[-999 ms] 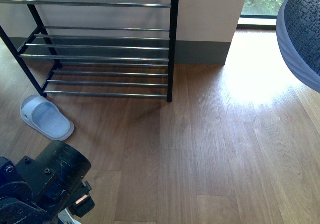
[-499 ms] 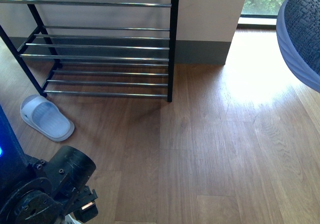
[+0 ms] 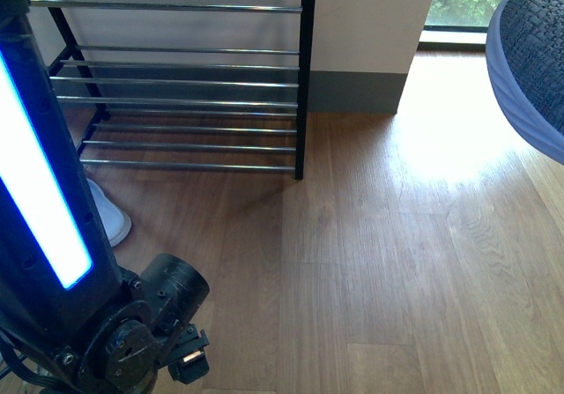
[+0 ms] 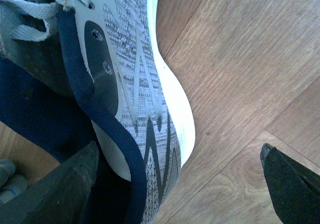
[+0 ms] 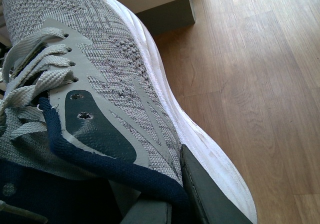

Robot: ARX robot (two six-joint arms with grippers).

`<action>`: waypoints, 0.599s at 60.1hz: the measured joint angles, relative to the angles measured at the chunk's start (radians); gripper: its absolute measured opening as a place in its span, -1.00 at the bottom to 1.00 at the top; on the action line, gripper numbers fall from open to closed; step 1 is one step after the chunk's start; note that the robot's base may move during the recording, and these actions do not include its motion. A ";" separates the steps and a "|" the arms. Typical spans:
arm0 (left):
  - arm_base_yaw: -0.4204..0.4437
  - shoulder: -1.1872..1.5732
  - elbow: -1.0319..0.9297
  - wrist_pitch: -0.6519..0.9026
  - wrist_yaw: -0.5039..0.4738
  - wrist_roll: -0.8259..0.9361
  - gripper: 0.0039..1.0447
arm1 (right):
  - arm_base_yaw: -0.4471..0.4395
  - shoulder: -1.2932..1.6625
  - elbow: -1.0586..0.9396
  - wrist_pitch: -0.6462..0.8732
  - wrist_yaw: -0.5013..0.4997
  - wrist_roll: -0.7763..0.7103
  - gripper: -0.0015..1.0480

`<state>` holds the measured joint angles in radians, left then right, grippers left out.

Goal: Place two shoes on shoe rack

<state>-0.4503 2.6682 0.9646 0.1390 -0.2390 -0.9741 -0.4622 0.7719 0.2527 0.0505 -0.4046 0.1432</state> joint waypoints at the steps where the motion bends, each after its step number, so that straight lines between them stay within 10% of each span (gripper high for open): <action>1: 0.000 0.003 0.003 -0.004 -0.002 -0.001 0.83 | 0.000 0.000 0.000 0.000 0.000 0.000 -0.97; 24: -0.005 0.103 0.086 -0.066 -0.040 -0.042 0.83 | 0.000 0.000 0.000 0.000 0.000 0.000 -0.97; 36: -0.006 0.126 0.114 -0.074 -0.051 -0.045 0.34 | 0.000 0.000 0.000 0.000 0.000 0.000 -0.97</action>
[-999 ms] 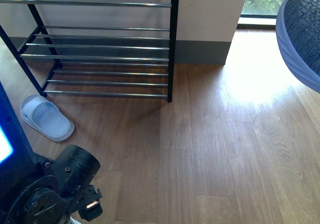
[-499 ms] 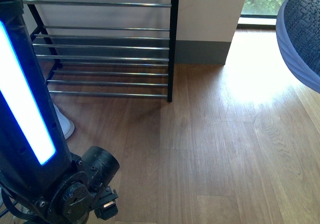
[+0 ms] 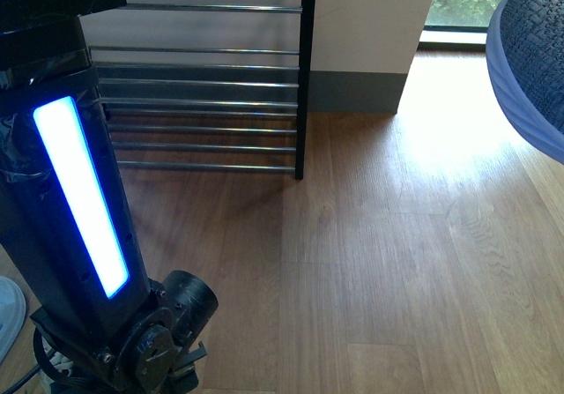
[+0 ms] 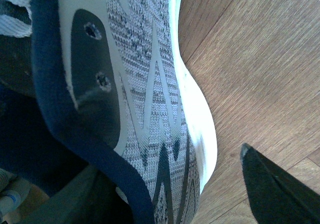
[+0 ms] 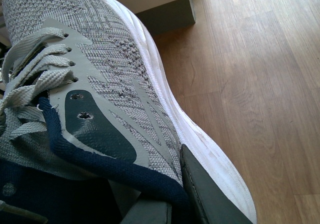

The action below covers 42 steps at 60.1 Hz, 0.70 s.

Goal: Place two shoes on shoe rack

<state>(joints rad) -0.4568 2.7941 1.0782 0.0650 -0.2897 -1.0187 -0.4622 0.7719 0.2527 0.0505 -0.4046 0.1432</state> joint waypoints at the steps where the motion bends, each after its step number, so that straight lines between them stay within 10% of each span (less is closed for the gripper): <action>1: 0.000 0.002 0.002 0.000 -0.002 0.000 0.27 | 0.000 0.000 0.000 0.000 0.000 0.000 -0.97; 26: 0.002 -0.031 -0.034 0.034 -0.101 0.060 -0.95 | 0.000 0.000 0.000 0.000 0.000 0.000 -0.97; 42: 0.006 -0.246 -0.142 0.099 -0.232 0.200 -0.97 | 0.000 0.000 0.000 0.000 0.000 0.000 -0.97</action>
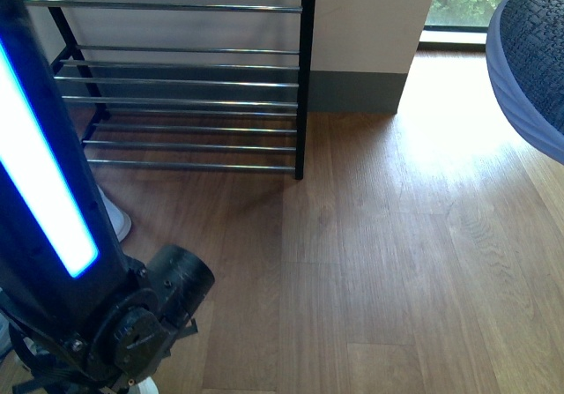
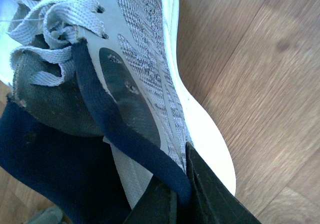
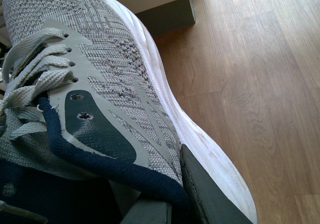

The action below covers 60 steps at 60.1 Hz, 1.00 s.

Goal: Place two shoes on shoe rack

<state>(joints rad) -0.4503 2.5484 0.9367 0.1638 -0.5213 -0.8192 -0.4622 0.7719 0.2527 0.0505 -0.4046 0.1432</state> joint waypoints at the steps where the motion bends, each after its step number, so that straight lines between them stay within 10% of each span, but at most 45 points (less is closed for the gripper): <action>1: 0.000 -0.013 -0.006 0.004 -0.001 0.003 -0.97 | 0.000 0.000 0.000 0.000 0.000 0.000 -0.97; 33: 0.021 -0.725 -0.406 0.135 -0.041 0.185 -0.97 | 0.000 0.000 0.000 0.000 0.000 0.000 -0.97; 60: -0.105 -1.649 -0.602 -0.259 -0.187 0.502 -0.97 | 0.000 0.000 0.000 0.000 0.000 0.000 -0.97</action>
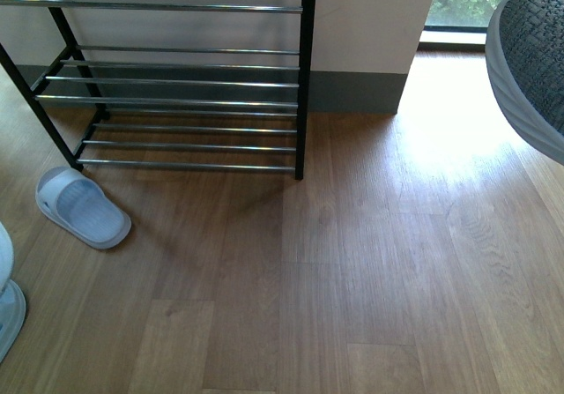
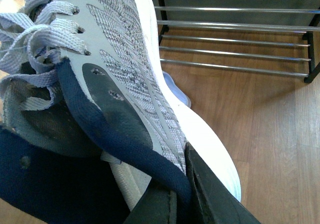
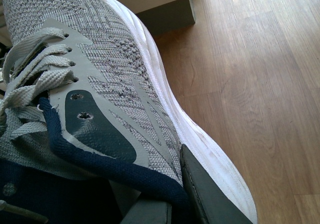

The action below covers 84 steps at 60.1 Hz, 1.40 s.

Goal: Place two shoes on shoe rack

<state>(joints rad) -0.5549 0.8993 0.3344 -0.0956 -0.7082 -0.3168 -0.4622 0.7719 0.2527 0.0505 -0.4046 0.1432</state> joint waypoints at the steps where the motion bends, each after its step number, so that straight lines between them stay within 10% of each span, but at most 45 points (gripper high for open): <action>1: -0.011 -0.029 -0.007 -0.014 -0.010 0.009 -0.97 | 0.000 0.000 0.000 0.000 0.000 0.000 -0.97; 84: -0.034 -0.111 -0.029 -0.035 -0.025 0.058 -0.97 | 0.003 -0.001 0.000 0.000 -0.003 0.000 -0.97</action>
<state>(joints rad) -0.5888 0.7887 0.3058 -0.1310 -0.7334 -0.2584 -0.4591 0.7712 0.2523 0.0502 -0.4080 0.1432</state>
